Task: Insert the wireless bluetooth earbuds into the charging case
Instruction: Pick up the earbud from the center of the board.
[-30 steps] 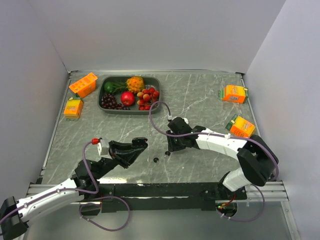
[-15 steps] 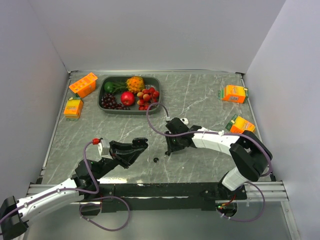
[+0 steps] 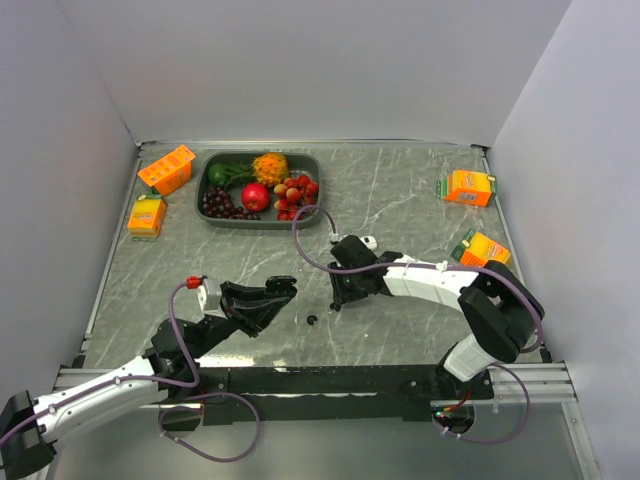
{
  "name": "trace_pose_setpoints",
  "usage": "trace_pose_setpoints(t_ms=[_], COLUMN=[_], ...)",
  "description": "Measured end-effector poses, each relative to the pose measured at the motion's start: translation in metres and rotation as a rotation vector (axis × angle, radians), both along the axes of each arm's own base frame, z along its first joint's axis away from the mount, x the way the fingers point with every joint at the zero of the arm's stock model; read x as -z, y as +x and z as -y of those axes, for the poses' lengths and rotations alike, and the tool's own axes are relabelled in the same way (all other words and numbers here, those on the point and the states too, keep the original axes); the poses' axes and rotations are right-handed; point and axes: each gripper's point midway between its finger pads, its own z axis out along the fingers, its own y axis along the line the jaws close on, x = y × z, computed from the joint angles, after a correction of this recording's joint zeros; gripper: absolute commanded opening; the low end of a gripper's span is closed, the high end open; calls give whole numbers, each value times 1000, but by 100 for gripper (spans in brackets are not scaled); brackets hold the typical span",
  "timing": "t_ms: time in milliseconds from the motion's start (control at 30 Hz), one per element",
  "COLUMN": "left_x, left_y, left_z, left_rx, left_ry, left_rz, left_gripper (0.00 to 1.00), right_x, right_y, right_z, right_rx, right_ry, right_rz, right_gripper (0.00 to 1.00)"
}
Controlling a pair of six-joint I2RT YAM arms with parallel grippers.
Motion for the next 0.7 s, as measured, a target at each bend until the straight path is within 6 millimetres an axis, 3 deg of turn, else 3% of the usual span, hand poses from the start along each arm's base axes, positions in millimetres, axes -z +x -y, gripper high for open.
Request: trace_pose_setpoints(t_ms=[300, 700], left_x=[1, 1], left_y=[0, -1], left_z=[0, 1], left_rx=[0, 4], left_ry=[2, 3], left_rz=[-1, -2], left_gripper=[1, 1], right_x=[3, 4], right_y=[-6, -6], right_z=[-7, -17], right_rx=[-26, -30], right_ry=[5, 53], right_rz=[-8, -1], right_gripper=[41, 27])
